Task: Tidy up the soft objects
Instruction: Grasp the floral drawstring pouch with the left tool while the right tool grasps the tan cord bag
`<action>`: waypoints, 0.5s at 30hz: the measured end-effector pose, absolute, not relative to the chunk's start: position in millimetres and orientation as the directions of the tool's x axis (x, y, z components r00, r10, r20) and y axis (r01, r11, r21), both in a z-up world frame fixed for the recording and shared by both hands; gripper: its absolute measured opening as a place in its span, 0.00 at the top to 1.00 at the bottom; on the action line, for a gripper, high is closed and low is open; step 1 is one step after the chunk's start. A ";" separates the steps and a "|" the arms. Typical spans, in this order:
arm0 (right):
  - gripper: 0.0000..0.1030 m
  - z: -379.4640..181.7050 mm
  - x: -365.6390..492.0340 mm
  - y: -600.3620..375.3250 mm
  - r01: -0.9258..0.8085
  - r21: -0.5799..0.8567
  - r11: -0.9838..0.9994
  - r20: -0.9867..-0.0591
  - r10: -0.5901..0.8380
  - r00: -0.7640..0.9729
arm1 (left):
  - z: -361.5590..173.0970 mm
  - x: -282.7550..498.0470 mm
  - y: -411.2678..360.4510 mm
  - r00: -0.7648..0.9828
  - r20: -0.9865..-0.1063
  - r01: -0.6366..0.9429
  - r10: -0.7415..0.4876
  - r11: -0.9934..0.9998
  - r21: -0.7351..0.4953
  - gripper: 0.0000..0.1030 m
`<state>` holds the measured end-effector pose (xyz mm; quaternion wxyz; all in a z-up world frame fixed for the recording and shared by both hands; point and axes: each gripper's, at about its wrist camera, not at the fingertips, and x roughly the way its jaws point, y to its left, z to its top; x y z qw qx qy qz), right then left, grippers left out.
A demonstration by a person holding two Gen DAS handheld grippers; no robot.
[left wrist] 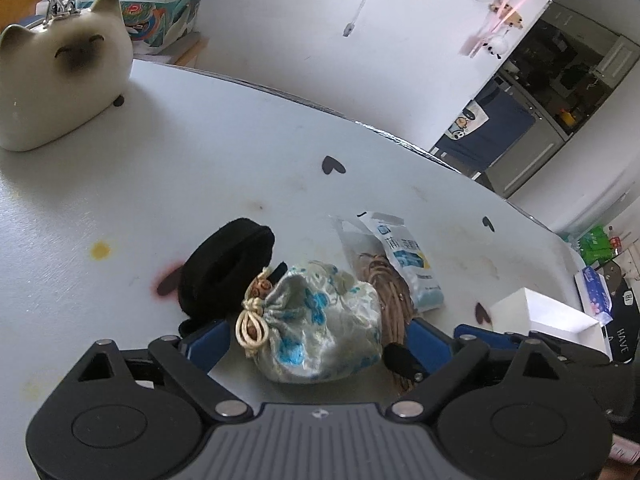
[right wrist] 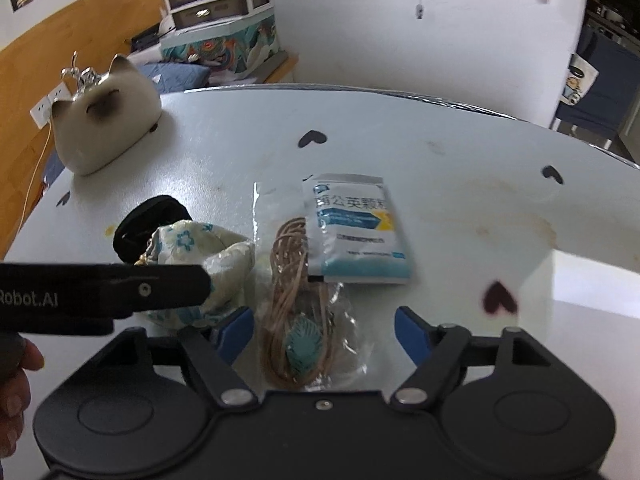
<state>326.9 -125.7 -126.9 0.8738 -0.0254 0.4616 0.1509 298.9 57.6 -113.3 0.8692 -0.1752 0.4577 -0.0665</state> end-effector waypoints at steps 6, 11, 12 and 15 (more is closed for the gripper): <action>0.37 -134.9 330.4 -119.5 -0.305 0.107 0.946 -0.833 0.253 0.492 | -119.1 309.7 51.7 0.552 -0.792 -0.061 -0.261 0.934 -0.351 0.21; 0.45 -134.1 320.2 -116.8 -0.320 0.078 0.944 -0.835 0.237 0.497 | -126.7 309.6 49.5 0.523 -0.820 -0.087 -0.233 0.942 -0.323 0.35; 0.48 -133.8 317.5 -117.2 -0.319 0.079 0.944 -0.835 0.237 0.496 | -126.4 308.3 49.6 0.522 -0.821 -0.086 -0.232 0.943 -0.322 0.36; 0.60 -131.3 308.7 -119.5 -0.309 0.081 0.948 -0.835 0.234 0.499 | -124.0 303.7 49.7 0.516 -0.824 -0.073 -0.235 0.946 -0.316 0.38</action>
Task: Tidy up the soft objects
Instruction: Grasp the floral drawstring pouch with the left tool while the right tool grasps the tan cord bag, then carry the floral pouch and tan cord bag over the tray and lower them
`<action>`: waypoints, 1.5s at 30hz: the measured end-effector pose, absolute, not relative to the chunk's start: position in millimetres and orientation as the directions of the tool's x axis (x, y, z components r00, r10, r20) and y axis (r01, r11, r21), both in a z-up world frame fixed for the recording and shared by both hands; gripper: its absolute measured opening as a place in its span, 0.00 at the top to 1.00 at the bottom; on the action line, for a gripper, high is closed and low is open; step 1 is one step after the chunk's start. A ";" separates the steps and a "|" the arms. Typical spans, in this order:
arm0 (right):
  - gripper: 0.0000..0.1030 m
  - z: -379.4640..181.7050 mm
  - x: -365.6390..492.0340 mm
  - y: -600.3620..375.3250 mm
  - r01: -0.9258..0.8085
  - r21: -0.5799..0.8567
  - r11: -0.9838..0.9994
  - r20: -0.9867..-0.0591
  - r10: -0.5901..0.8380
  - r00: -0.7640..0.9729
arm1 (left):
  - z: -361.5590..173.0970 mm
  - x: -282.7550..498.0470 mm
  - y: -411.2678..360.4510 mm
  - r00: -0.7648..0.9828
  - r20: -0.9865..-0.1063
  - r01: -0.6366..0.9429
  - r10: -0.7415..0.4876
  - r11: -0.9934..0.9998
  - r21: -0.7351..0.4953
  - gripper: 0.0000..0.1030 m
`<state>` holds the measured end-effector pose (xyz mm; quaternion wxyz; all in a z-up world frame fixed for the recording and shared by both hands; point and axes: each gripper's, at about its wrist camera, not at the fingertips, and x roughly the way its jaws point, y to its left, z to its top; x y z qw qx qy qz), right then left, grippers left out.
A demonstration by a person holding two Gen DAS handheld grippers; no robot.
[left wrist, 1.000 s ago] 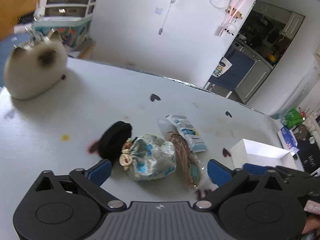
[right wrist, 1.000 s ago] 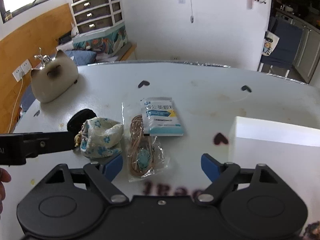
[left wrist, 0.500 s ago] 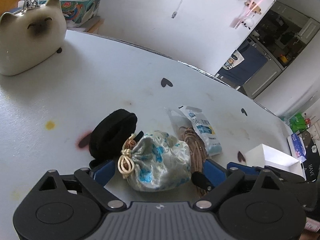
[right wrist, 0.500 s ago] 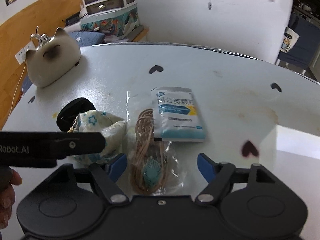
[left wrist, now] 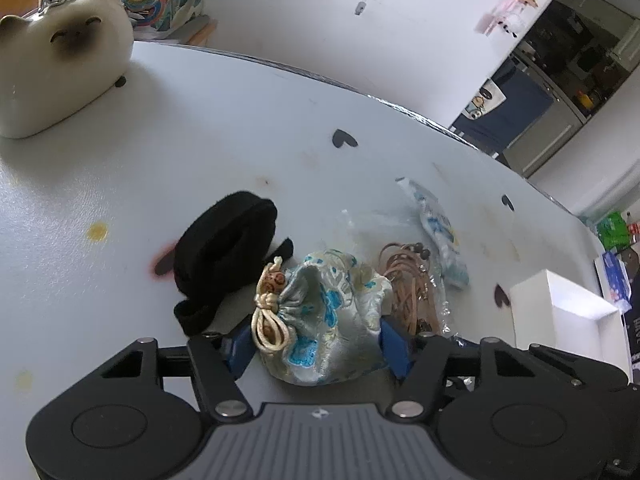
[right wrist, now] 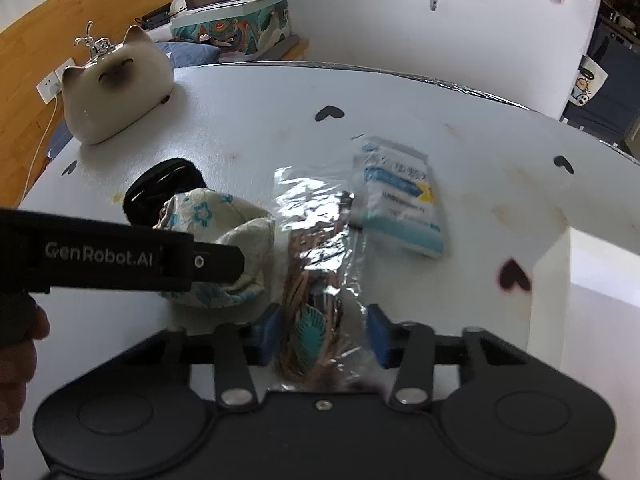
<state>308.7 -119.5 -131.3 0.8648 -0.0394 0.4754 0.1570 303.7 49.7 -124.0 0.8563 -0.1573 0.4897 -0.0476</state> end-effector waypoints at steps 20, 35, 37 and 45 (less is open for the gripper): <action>0.84 -122.0 230.2 -126.9 -0.297 0.160 0.941 -0.839 0.288 0.462 | -115.4 225.9 69.5 0.480 -0.850 -0.098 -0.219 0.949 -0.300 0.44; 0.84 -94.2 192.0 -133.2 -0.306 0.157 0.939 -0.800 0.302 0.518 | -91.6 184.4 67.0 0.530 -0.822 -0.079 -0.207 0.954 -0.290 0.44; 0.84 -89.2 189.1 -135.2 -0.302 0.161 0.940 -0.794 0.305 0.526 | -86.7 180.6 65.4 0.542 -0.815 -0.072 -0.206 0.955 -0.289 0.44; 0.84 -61.5 177.9 -155.3 -0.295 0.169 0.940 -0.751 0.317 0.579 | -64.3 169.2 56.1 0.594 -0.779 -0.055 -0.198 0.957 -0.286 0.44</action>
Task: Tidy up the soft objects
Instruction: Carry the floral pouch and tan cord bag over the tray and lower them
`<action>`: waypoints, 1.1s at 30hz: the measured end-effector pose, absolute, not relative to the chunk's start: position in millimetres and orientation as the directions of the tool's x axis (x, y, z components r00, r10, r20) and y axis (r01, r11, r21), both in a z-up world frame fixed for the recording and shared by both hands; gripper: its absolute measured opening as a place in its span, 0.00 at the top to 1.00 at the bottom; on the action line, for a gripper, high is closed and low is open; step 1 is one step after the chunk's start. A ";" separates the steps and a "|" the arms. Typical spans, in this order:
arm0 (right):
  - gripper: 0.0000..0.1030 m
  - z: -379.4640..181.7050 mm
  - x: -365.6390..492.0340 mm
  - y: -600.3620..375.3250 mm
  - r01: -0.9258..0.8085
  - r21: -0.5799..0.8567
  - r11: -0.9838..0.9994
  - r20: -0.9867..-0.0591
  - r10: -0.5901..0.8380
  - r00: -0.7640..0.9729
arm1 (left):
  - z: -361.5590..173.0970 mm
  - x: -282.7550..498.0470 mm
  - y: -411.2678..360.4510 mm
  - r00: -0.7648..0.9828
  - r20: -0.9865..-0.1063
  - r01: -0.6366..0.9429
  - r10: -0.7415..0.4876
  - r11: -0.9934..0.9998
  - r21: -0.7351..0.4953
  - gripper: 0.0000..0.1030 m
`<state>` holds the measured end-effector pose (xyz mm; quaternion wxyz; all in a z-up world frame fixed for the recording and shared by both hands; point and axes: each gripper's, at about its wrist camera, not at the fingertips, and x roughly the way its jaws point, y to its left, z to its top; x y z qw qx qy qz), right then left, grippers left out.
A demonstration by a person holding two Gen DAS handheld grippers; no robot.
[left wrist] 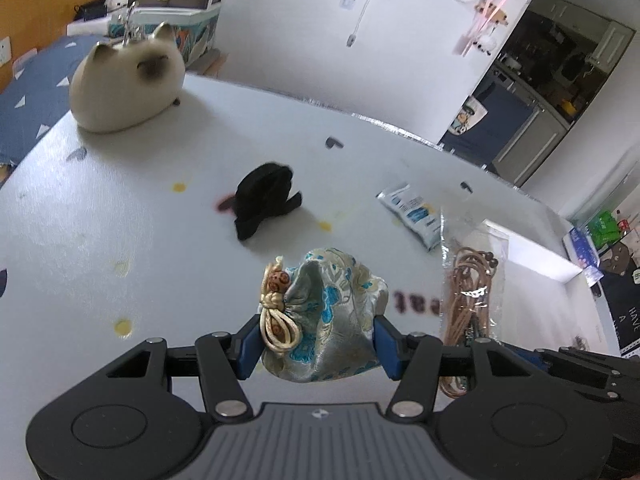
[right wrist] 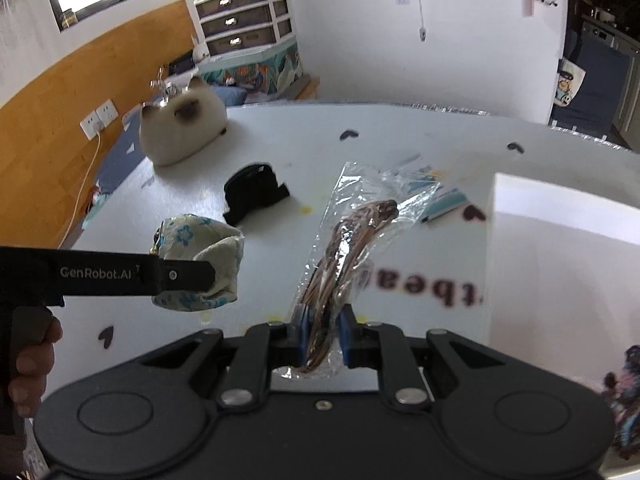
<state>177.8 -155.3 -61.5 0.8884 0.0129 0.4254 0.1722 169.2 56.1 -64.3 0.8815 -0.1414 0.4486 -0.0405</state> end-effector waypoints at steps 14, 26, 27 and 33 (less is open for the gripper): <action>0.84 -34.4 171.5 -240.2 -0.251 0.148 0.957 -0.718 0.278 0.638 | -35.7 178.7 -22.6 0.631 -0.735 0.020 -0.249 0.952 -0.305 0.44; 0.84 -28.0 183.7 -335.6 -0.226 0.122 0.966 -0.715 0.244 0.655 | -32.4 193.9 -111.5 0.636 -0.722 0.052 -0.273 0.948 -0.313 0.44; 0.84 -28.5 185.9 -343.2 -0.224 0.120 0.967 -0.716 0.241 0.655 | -33.1 195.2 -117.5 0.635 -0.722 0.055 -0.275 0.948 -0.313 0.44; 0.84 -32.6 198.4 -390.9 -0.201 0.115 0.973 -0.724 0.221 0.654 | -38.7 209.9 -155.2 0.626 -0.724 0.079 -0.291 0.947 -0.312 0.44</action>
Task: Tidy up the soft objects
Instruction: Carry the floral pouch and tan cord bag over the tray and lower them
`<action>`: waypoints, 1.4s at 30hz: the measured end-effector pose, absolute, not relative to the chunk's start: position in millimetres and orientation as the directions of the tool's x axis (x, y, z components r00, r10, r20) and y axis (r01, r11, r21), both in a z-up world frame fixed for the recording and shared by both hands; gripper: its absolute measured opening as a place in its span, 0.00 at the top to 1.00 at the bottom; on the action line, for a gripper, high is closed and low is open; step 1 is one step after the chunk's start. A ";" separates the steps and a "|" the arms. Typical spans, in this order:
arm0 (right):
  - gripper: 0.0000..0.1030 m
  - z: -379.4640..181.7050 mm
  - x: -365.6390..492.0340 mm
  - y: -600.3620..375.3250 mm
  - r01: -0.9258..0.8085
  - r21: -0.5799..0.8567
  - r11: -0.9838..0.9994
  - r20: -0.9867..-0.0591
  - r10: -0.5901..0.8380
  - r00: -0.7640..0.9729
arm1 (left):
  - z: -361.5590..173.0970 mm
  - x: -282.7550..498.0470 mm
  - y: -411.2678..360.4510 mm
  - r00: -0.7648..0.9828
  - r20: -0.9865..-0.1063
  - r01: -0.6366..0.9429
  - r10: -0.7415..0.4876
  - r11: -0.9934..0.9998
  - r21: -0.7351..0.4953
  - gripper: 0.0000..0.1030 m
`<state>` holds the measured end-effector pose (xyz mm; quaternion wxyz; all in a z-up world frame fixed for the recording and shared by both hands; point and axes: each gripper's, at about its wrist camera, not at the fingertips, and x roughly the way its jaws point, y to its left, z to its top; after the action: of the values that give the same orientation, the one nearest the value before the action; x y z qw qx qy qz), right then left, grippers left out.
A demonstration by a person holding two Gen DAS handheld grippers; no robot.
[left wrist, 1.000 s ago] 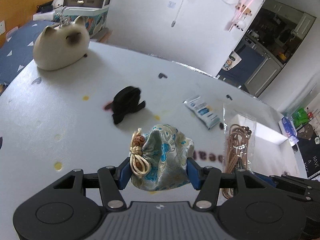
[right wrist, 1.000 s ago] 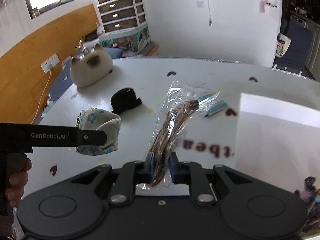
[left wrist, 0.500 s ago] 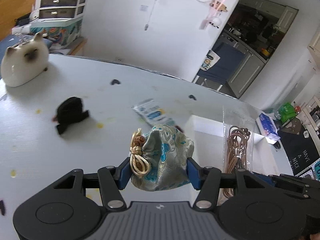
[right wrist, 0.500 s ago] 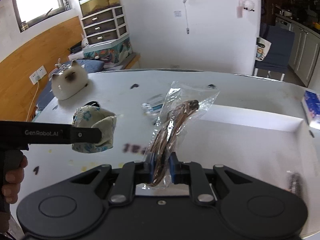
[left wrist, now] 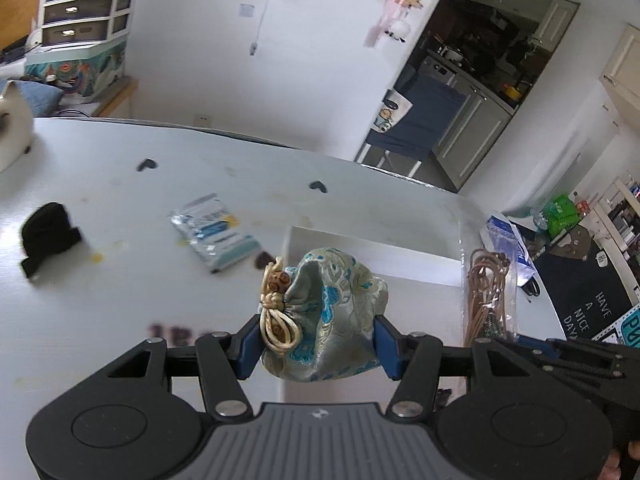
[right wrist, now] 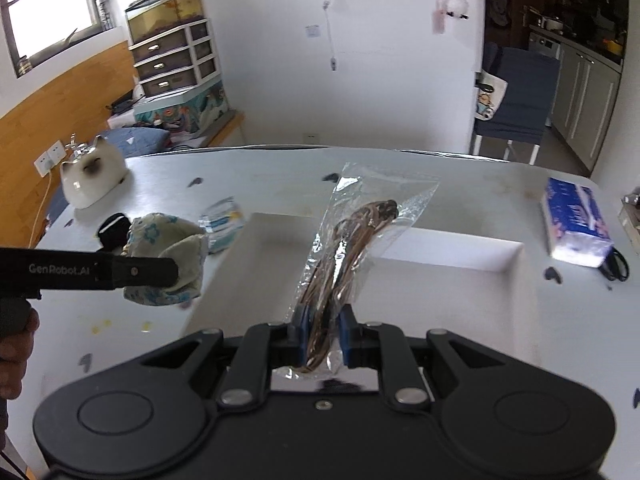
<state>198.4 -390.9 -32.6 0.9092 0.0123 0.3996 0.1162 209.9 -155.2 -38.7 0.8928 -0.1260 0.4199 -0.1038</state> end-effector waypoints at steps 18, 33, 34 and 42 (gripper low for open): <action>0.84 -88.4 248.3 -456.6 -0.214 0.137 0.967 -0.820 0.232 0.523 | -87.2 253.1 -213.8 0.504 -0.810 0.119 -0.300 0.953 -0.279 0.44; 0.63 -112.9 259.5 -492.0 -0.090 0.205 0.975 -0.849 0.223 0.478 | -110.4 267.6 -224.6 0.445 -0.857 0.129 -0.260 0.966 -0.226 0.43; 0.59 -110.1 259.5 -491.7 -0.088 0.210 0.974 -0.844 0.226 0.486 | -112.0 268.2 -225.2 0.442 -0.861 0.129 -0.251 0.968 -0.216 0.42; 0.45 -88.0 254.0 -485.2 -0.072 0.213 0.974 -0.817 0.218 0.534 | -114.4 265.9 -227.1 0.427 -0.874 0.137 -0.234 0.972 -0.193 0.27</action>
<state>254.0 -485.2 -88.0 0.8724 0.0765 0.4755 0.0832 265.9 -227.1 -114.4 0.8434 -0.0461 0.5239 -0.1101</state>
